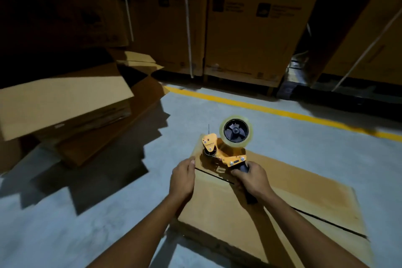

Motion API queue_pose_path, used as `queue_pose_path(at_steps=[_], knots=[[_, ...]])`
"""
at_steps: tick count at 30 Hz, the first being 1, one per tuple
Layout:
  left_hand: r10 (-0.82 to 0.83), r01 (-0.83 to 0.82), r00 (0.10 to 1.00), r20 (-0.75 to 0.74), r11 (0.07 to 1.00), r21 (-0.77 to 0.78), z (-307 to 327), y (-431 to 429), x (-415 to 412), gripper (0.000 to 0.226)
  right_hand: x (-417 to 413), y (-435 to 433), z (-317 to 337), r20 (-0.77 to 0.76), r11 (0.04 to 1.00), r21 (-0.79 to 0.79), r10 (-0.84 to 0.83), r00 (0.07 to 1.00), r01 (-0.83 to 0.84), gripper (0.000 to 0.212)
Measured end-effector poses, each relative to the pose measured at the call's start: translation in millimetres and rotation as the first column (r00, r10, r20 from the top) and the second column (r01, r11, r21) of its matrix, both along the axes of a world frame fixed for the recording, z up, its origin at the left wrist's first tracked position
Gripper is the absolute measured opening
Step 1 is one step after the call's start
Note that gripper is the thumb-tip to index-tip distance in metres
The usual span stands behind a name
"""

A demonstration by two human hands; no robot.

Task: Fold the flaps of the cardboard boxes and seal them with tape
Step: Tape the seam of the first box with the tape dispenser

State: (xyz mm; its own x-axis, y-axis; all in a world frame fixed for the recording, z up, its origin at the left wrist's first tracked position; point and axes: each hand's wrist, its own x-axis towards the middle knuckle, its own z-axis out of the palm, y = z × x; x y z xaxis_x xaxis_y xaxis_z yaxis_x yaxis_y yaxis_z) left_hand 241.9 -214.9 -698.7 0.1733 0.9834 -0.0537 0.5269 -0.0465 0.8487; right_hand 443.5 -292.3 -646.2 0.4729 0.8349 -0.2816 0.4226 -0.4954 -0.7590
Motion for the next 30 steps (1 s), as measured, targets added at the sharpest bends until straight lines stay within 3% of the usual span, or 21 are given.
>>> queue_pose_path(at_steps=[3, 6, 10, 13, 18, 23, 30], knots=[[0.237, -0.193, 0.919, 0.315, 0.968, -0.163, 12.2, 2.8, -2.0, 0.034, -15.4, 12.0, -3.4, 0.021, 0.997, 0.036, 0.061, 0.998, -0.062, 0.023], [0.405, -0.282, 0.816, 0.413, 0.902, -0.326, 17.1, 9.9, -1.5, 0.043, -25.6, 23.1, -4.1, 0.068, 0.992, 0.045, 0.114, 0.991, -0.117, 0.022], [0.461, -0.077, 0.711, 0.532, 0.802, -0.592, 13.1, 30.7, -15.9, 0.044, -33.1, 33.7, -3.3, 0.14, 0.986, 0.032, 0.157, 0.978, -0.163, 0.021], [0.434, 0.152, 0.608, 0.665, 0.758, -0.634, 8.8, 41.3, -29.4, 0.035, -34.9, 35.8, -4.5, 0.149, 0.985, 0.029, 0.162, 0.976, -0.168, 0.02], [0.447, 0.217, 0.568, 0.691, 0.729, -0.65, 1.7, 48.1, -35.8, 0.016, -35.0, 39.7, -5.9, 0.158, 0.984, 0.028, 0.169, 0.973, -0.176, 0.019], [0.536, 0.242, 0.481, 0.694, 0.68, -0.693, -1.4, 50.7, -37.0, 0.015, -36.4, 51.2, -0.5, 0.169, 0.976, 0.029, 0.209, 0.963, -0.217, 0.018], [0.497, 0.235, 0.539, 0.68, 0.686, -0.688, -4.8, 58.4, -42.4, 0.019, -45.2, 68.6, 3.1, 0.317, 0.957, 0.014, 0.271, 0.909, -0.291, 0.024]])
